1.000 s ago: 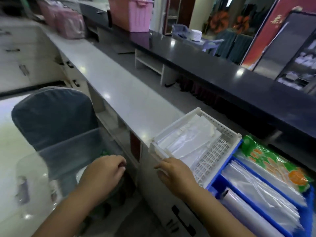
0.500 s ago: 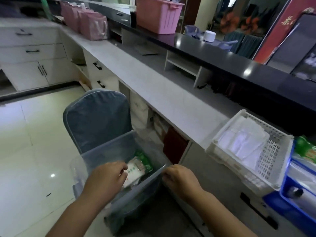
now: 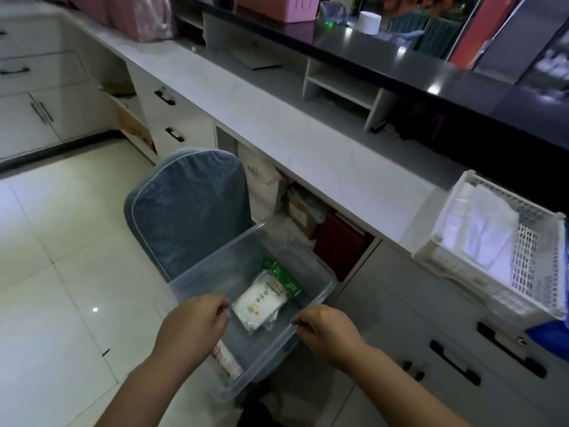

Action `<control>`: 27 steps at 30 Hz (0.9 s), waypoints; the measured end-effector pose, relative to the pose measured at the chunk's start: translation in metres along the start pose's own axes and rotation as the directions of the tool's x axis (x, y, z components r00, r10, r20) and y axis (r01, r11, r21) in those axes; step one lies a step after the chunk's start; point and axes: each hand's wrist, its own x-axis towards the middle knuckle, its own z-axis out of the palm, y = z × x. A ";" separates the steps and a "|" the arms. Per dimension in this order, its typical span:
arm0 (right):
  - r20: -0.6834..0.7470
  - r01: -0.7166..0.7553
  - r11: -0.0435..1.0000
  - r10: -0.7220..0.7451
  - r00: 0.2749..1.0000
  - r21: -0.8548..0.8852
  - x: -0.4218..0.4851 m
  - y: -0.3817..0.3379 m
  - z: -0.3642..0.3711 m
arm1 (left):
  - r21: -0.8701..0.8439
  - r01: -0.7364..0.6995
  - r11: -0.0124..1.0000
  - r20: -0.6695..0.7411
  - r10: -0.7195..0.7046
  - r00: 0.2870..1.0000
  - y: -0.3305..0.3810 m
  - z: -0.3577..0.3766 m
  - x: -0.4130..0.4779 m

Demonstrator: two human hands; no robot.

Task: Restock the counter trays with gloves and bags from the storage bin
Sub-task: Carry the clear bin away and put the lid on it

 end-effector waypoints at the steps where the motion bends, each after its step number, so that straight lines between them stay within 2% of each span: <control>1: 0.011 -0.011 1.000 0.011 1.000 0.006 0.008 0.003 0.002 | 0.001 0.000 1.000 0.007 0.000 1.000 -0.003 0.002 0.008; 7: 0.046 -0.098 0.993 0.096 0.994 0.059 0.062 0.023 0.010 | 0.122 0.023 0.992 0.005 -0.024 1.000 -0.030 -0.009 0.063; 12: 0.126 -0.161 0.981 0.147 0.981 0.106 0.097 0.032 0.018 | 0.128 0.065 0.990 -0.029 -0.062 0.998 -0.048 -0.022 0.101; 16: 0.108 -0.258 0.955 0.245 0.964 0.144 0.114 0.042 0.021 | 0.093 0.096 0.991 0.017 -0.098 0.995 -0.054 -0.012 0.132; 23: 0.171 -0.511 0.837 0.485 0.858 0.193 0.116 0.061 0.040 | 0.124 0.015 0.992 0.220 -0.043 0.975 -0.073 0.021 0.190; 27: 0.169 -0.686 0.695 0.666 0.727 0.215 0.110 0.054 0.061 | 0.102 -0.061 0.993 0.341 0.023 0.940 -0.088 0.042 0.230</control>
